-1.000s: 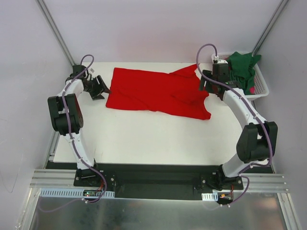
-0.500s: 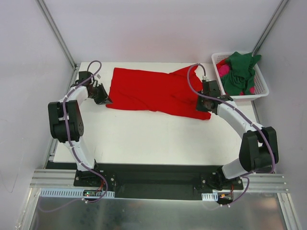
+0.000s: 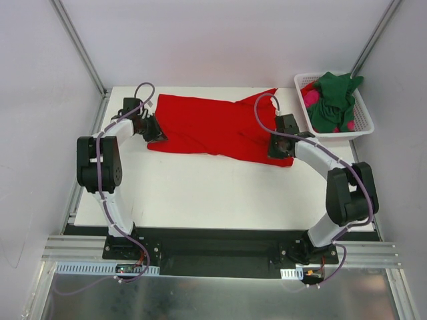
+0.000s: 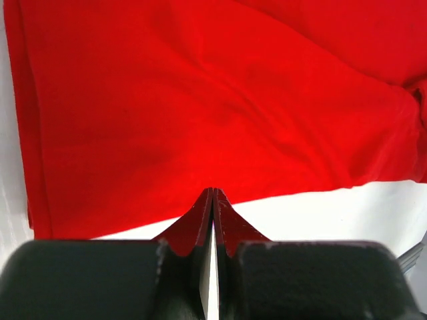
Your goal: Fold and stack the t-shirts
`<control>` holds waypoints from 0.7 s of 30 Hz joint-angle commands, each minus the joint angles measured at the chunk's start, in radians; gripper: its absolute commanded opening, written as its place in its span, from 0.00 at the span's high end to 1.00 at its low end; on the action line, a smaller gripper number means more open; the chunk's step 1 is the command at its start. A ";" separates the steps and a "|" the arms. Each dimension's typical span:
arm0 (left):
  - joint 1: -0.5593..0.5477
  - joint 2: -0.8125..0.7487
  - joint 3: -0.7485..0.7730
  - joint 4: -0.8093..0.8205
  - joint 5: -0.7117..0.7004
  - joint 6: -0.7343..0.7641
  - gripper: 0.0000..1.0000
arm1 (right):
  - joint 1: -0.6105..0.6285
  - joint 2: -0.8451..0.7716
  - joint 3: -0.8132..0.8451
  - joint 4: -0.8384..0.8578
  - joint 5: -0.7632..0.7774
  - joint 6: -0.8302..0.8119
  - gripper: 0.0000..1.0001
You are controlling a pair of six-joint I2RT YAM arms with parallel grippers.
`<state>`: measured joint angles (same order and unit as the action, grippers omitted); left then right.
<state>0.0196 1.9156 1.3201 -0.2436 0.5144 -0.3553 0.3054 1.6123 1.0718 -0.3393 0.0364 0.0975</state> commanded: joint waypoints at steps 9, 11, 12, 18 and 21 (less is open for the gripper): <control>-0.001 0.049 0.024 0.052 -0.004 -0.027 1.00 | 0.006 0.138 0.143 0.028 0.014 -0.025 0.99; 0.000 0.054 0.024 0.053 -0.004 -0.025 1.00 | 0.006 0.159 0.171 0.020 0.023 -0.031 0.99; 0.000 0.054 0.022 0.053 -0.007 -0.022 1.00 | 0.006 0.167 0.180 0.016 0.023 -0.032 0.99; 0.000 0.068 0.011 0.055 -0.013 -0.017 1.00 | 0.008 0.225 0.201 0.005 0.020 -0.035 0.99; 0.000 0.074 -0.001 0.055 -0.022 -0.017 1.00 | 0.006 0.230 0.180 0.002 0.014 -0.033 0.99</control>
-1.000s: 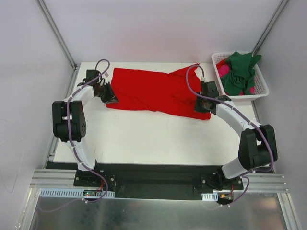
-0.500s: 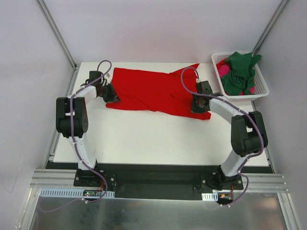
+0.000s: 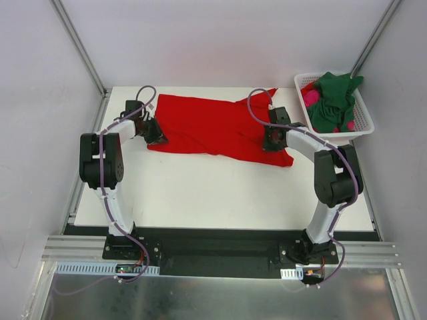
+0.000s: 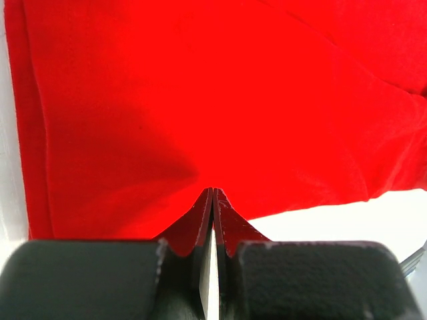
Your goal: Fold and stack the t-shirts
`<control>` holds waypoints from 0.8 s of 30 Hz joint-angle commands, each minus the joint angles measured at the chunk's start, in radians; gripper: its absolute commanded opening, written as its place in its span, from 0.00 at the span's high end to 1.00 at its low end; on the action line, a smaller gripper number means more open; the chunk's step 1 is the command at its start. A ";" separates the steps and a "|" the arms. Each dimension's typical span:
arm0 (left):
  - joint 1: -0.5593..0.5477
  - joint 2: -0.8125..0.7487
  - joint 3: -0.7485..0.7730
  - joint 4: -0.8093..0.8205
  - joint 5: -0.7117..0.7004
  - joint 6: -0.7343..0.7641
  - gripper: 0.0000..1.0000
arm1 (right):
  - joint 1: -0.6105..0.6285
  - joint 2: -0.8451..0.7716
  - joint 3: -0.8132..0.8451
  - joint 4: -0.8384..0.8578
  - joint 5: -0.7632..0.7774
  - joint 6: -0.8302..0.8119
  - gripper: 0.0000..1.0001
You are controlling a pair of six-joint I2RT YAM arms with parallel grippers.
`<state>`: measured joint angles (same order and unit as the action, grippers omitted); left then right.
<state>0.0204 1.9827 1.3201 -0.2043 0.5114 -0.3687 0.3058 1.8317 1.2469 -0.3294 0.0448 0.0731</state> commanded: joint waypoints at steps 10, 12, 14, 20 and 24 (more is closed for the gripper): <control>0.006 -0.021 -0.085 0.009 -0.053 0.007 1.00 | 0.006 -0.002 -0.075 -0.025 -0.019 0.002 0.99; 0.013 -0.030 -0.105 0.005 -0.057 0.011 1.00 | 0.006 -0.005 -0.089 -0.028 -0.025 0.002 0.99; 0.024 -0.045 -0.125 0.002 -0.060 0.017 1.00 | 0.006 -0.006 -0.098 -0.033 -0.025 0.002 0.98; 0.042 -0.081 -0.156 -0.026 -0.091 0.040 1.00 | 0.007 -0.041 -0.138 -0.054 -0.020 0.005 0.99; 0.044 -0.088 -0.156 -0.076 -0.135 0.062 1.00 | 0.007 -0.071 -0.164 -0.074 -0.031 0.019 0.99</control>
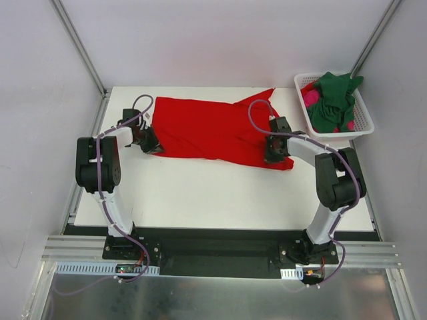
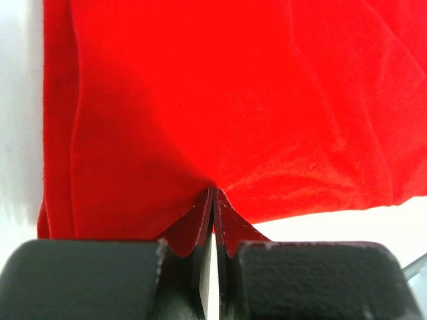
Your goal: Fold and stack the t-shirts
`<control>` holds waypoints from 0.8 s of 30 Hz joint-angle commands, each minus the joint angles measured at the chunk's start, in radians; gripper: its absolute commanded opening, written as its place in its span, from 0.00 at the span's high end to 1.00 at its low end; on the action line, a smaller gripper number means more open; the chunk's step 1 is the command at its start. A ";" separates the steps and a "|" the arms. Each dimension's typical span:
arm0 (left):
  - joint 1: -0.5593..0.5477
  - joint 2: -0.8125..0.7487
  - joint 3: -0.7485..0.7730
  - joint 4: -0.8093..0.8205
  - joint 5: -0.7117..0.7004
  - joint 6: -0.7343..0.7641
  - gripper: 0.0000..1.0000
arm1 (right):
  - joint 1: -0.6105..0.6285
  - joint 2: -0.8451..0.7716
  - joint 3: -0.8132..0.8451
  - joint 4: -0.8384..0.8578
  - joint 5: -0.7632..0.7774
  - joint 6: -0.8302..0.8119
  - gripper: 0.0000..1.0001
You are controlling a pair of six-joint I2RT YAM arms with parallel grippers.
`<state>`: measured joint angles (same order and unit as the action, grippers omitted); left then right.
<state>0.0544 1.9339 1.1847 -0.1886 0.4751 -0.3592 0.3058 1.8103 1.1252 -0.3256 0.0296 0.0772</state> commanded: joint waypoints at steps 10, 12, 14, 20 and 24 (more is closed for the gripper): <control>0.010 -0.081 -0.022 -0.232 -0.154 0.124 1.00 | 0.009 -0.126 -0.080 -0.184 0.001 0.015 0.99; 0.010 -0.101 -0.031 -0.258 -0.164 0.138 1.00 | 0.007 -0.140 -0.094 -0.197 0.010 0.016 0.99; 0.010 -0.115 -0.043 -0.275 -0.167 0.152 1.00 | 0.007 -0.147 -0.105 -0.205 0.016 0.016 0.99; 0.007 -0.158 -0.083 -0.314 -0.153 0.177 1.00 | 0.007 -0.155 -0.120 -0.231 0.027 0.012 0.99; 0.005 -0.171 -0.105 -0.334 -0.151 0.192 1.00 | 0.010 -0.158 -0.127 -0.248 0.041 0.007 0.99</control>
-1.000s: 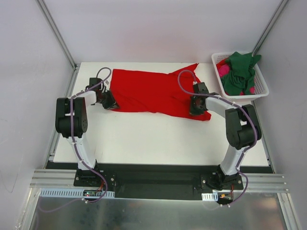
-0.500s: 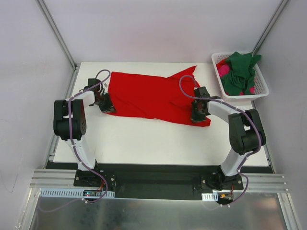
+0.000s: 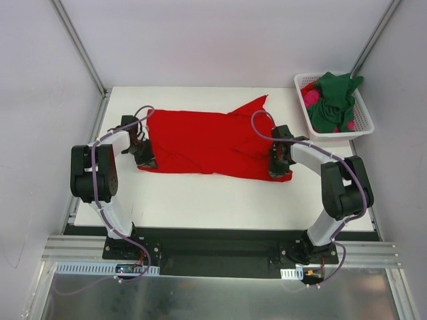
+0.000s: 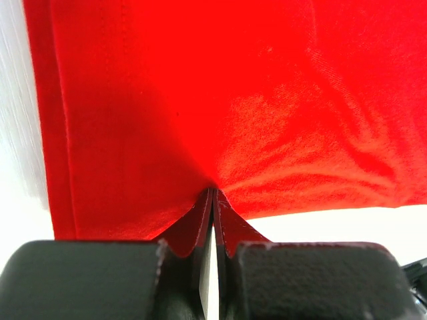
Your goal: Fold and stack the t-shirts
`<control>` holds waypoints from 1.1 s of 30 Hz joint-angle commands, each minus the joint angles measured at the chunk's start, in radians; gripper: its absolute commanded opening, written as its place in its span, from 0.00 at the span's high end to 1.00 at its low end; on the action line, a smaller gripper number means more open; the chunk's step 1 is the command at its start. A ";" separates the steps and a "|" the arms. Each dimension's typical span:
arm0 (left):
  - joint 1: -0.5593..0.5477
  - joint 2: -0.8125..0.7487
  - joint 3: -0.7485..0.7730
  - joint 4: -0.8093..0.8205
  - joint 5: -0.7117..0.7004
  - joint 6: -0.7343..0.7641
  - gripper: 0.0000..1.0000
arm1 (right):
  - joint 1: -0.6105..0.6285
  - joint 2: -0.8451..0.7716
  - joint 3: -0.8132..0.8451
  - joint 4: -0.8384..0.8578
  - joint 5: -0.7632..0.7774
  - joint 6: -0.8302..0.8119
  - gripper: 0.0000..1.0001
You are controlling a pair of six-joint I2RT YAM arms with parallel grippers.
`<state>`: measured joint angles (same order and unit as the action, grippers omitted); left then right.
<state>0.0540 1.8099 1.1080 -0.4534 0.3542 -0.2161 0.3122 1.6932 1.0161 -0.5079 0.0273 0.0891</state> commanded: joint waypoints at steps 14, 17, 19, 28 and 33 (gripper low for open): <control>0.006 -0.076 -0.060 -0.114 -0.089 0.095 1.00 | 0.001 -0.096 -0.070 -0.116 0.069 -0.002 0.99; 0.006 -0.096 -0.066 -0.120 -0.103 0.103 1.00 | 0.002 -0.127 -0.076 -0.133 0.088 0.001 0.99; 0.006 -0.118 -0.073 -0.125 -0.115 0.109 1.00 | 0.001 -0.144 -0.073 -0.150 0.111 0.001 0.99; 0.006 -0.233 -0.100 -0.145 -0.063 0.132 1.00 | 0.002 -0.227 -0.050 -0.190 0.131 -0.002 0.99; 0.006 -0.397 -0.050 -0.145 0.017 0.133 1.00 | 0.005 -0.348 -0.022 -0.181 0.128 -0.012 0.99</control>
<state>0.0540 1.5650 1.0069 -0.5816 0.2890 -0.1101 0.3122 1.4616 0.9440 -0.6632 0.1349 0.0856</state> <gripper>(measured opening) 0.003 0.018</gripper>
